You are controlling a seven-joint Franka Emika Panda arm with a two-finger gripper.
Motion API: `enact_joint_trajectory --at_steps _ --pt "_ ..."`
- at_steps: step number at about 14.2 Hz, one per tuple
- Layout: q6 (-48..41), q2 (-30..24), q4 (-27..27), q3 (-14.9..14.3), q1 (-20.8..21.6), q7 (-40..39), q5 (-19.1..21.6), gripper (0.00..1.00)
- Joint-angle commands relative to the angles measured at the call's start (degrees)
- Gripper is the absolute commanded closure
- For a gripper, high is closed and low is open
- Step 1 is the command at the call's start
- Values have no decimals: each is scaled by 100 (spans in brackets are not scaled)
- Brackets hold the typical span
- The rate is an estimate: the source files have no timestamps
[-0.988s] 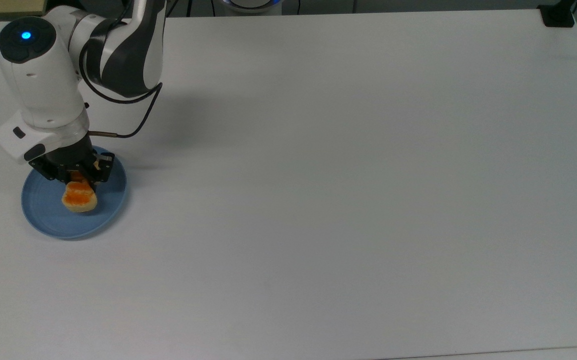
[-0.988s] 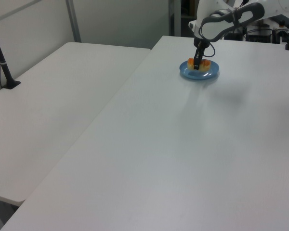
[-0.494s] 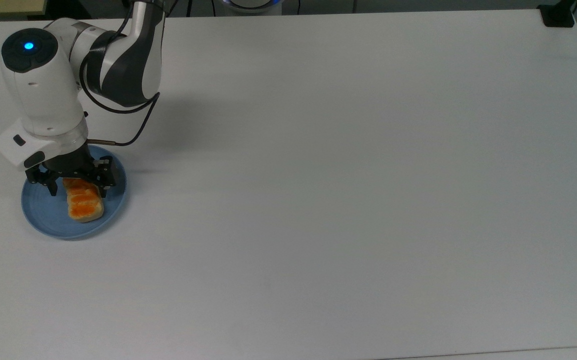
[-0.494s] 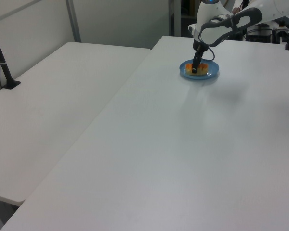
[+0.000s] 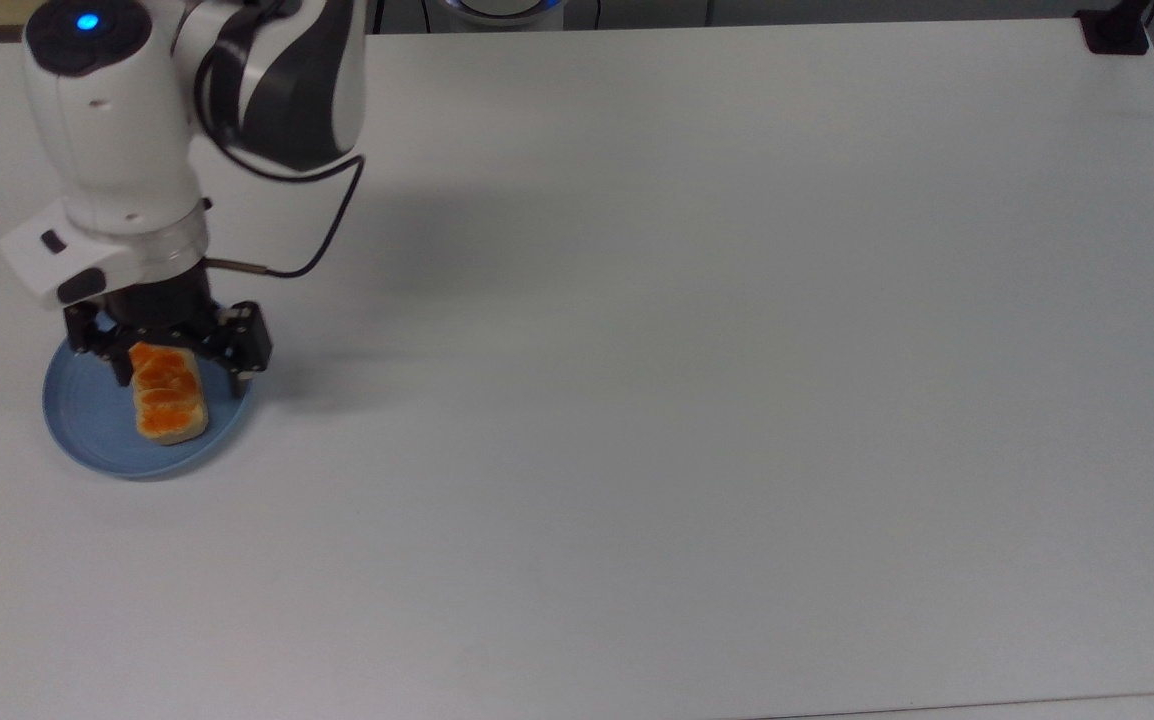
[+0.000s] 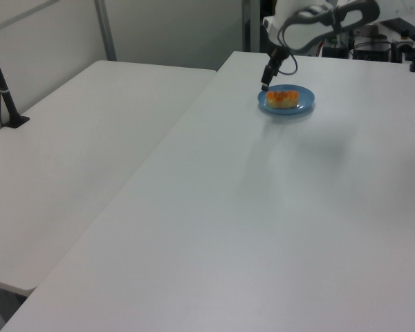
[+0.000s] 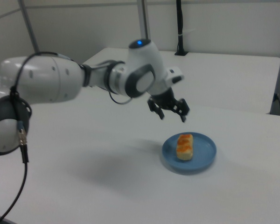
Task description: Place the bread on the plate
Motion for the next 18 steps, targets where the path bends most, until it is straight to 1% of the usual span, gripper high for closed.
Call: enact_joint_trajectory --at_steps 1,2,3,4,5,6,9,14,18 --pt "-1310 -1068 -295 -28 536 604 24 0" --pt "-1663 -1271 -295 -28 633 754 24 0" --pt "-2475 -1717 -295 -28 826 886 41 0" --pt "-2866 -1922 -295 -55 993 922 41 0" --pt "-3436 -2202 -303 -90 1212 957 32 0" --pt "-3824 -2414 -338 -90 1301 983 41 0" --pt "-3802 -2802 -768 -90 1495 1001 32 0" --pt "-3811 -2969 -822 -99 1417 1010 32 0" --pt "-3802 -2978 -822 -152 1478 1185 24 0"
